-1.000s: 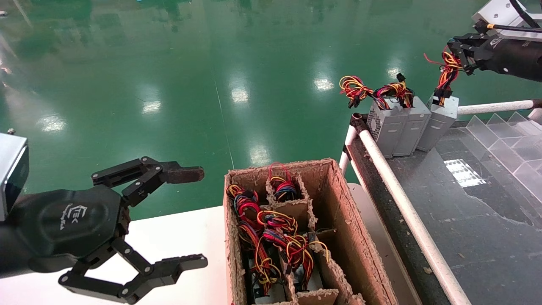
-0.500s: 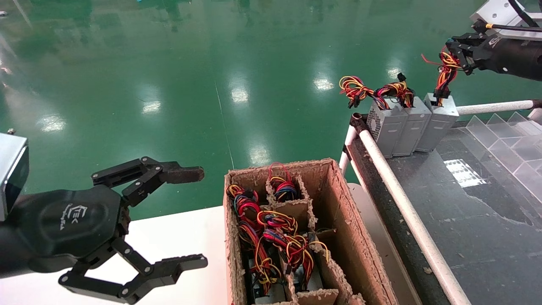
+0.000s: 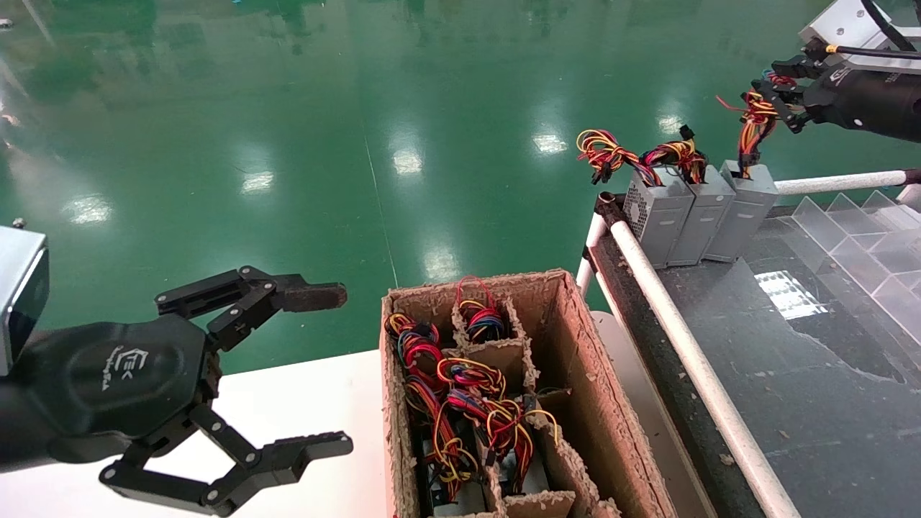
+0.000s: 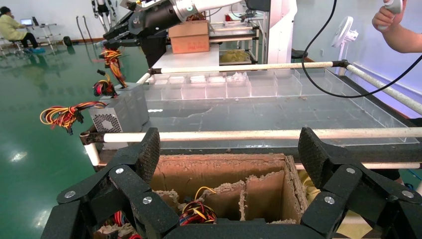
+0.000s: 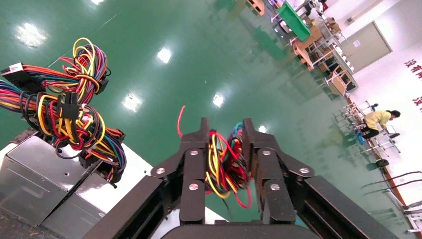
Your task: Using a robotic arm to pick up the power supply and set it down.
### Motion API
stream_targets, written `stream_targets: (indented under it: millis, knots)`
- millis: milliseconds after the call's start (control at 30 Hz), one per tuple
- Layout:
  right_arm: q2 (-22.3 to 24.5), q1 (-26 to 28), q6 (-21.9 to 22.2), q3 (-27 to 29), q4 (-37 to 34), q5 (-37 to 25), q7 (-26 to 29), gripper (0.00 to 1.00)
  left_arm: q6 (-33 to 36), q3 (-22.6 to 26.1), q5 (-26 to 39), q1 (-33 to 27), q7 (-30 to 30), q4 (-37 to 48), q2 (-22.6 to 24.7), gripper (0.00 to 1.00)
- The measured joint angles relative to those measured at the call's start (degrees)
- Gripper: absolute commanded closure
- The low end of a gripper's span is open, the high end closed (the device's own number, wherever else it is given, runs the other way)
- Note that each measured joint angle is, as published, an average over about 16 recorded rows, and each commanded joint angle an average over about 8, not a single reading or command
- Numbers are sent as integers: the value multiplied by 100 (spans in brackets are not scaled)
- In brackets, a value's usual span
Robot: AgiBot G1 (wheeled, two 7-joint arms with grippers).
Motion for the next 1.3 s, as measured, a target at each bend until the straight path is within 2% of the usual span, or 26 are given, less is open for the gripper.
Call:
stream_targets:
  millis: [367, 667, 867, 1300]
  knots:
    - [70, 67, -105, 75, -14, 109, 121, 0, 0, 0, 0, 0, 0, 0, 0, 0]
    - [213, -59, -372, 254, 226, 489, 469, 0, -1, 0, -1, 1, 0, 1, 0, 0]
    - [388, -420, -695, 343, 741, 859, 777, 0, -1, 0, -1, 1, 1, 2, 0, 0]
    - [879, -1549, -1592, 470, 2336, 1778, 1476, 0, -1, 0, -1, 1, 1, 2, 0, 0]
